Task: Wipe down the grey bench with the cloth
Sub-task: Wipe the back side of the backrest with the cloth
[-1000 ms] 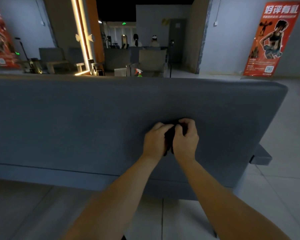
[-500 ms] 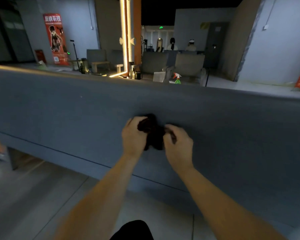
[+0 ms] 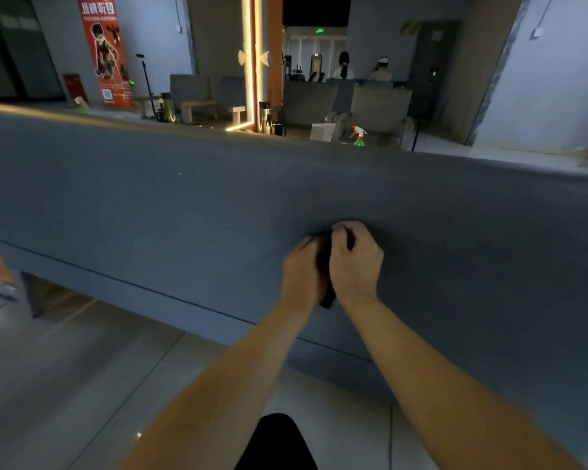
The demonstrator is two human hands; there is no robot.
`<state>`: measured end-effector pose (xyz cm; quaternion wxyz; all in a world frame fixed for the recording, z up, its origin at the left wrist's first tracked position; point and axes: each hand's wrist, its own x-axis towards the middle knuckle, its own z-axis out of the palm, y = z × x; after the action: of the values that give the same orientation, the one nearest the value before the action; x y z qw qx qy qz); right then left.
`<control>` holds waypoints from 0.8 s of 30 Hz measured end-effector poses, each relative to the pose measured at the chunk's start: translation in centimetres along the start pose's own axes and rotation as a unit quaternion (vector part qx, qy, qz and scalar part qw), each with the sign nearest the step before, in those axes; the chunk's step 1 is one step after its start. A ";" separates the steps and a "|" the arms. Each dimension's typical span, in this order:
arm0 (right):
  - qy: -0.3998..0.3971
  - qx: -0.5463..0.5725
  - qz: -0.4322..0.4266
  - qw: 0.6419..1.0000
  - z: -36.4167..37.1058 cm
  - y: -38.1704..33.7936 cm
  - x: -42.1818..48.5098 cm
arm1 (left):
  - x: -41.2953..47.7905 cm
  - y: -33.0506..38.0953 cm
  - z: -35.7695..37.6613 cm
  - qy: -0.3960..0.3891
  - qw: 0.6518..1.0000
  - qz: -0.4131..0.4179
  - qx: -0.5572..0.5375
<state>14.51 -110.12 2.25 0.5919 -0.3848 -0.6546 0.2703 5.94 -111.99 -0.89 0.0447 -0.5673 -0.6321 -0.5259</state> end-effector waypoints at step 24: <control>-0.005 0.010 0.034 0.999 0.2 1.9 0.4 | -0.2 0.3 0.5 -0.003 0.996 -0.051 -0.073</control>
<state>14.69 -108.65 0.90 0.5833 -0.3993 -0.6413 0.2985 6.50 -111.77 -1.05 -0.0258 -0.5372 -0.6203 -0.5710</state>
